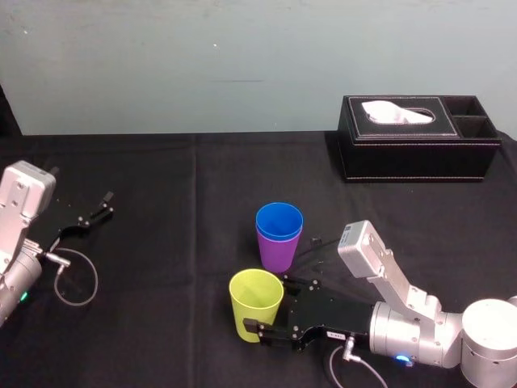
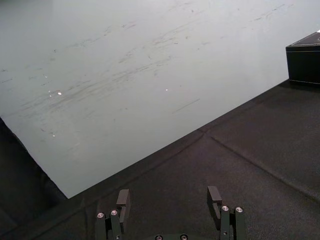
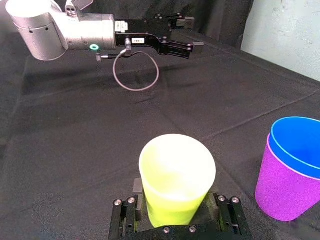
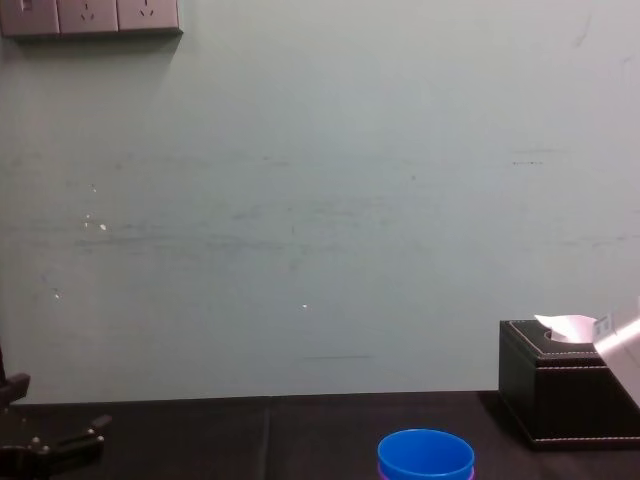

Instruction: Stack the three plastic cups sequentially using one hand.

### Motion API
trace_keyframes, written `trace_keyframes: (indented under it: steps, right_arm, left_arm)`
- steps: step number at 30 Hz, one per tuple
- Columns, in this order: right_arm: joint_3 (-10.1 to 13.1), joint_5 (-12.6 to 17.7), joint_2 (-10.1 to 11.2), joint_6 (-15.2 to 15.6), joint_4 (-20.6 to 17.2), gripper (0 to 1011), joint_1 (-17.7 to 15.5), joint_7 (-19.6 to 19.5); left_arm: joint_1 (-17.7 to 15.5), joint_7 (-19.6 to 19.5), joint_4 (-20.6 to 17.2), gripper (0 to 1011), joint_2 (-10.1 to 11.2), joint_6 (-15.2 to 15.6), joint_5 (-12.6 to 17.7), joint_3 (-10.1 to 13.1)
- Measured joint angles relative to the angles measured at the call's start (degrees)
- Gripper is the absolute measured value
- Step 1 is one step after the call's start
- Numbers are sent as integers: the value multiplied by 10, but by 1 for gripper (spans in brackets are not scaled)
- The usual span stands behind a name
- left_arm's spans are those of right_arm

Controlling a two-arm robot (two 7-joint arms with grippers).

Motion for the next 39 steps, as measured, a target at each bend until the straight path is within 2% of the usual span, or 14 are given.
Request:
trace_keyframes:
  steps: [20, 30, 39]
  right_arm:
    - [0, -1, 1, 1, -2, 723, -1, -2]
    - [7, -16, 14, 49, -61, 723, -19, -41]
    - [39, 3, 35, 89, -126, 723, -36, -64]
  left_arm:
    - [0, 0, 0, 1011, 0, 0, 0, 0]
    - [0, 0, 0, 1012, 0, 0, 0, 0]
    - [0, 0, 0, 1011, 0, 0, 0, 0]
